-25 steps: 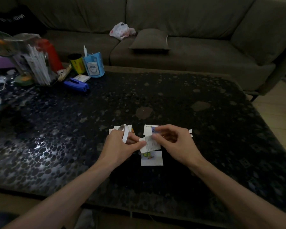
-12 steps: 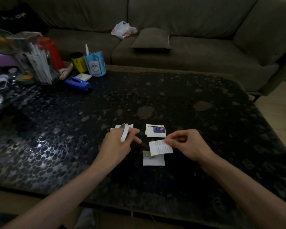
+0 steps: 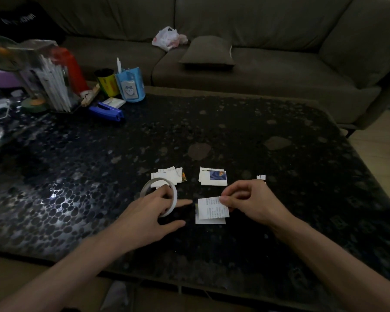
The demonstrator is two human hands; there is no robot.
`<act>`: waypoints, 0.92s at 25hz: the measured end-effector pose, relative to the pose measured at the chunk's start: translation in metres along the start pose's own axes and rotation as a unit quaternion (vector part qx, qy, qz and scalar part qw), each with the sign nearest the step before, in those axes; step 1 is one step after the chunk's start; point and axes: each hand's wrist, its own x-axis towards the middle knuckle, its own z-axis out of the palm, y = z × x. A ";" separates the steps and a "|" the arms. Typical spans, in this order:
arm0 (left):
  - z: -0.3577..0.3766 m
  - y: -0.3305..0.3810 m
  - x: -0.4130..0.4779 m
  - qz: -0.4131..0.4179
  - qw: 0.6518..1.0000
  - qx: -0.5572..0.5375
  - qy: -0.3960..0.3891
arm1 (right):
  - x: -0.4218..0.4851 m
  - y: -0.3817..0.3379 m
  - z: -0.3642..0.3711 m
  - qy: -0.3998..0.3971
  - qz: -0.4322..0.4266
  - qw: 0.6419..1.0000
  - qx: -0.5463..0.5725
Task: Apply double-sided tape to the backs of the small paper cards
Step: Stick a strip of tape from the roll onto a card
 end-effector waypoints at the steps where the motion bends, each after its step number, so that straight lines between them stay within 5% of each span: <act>1: -0.001 0.000 -0.001 0.013 1.000 0.012 0.007 | -0.001 -0.001 0.001 0.000 -0.002 1.000 -0.001; 23: 0.005 0.001 0.000 0.081 0.995 0.063 0.009 | -0.004 -0.004 0.007 -0.011 0.022 1.000 -0.017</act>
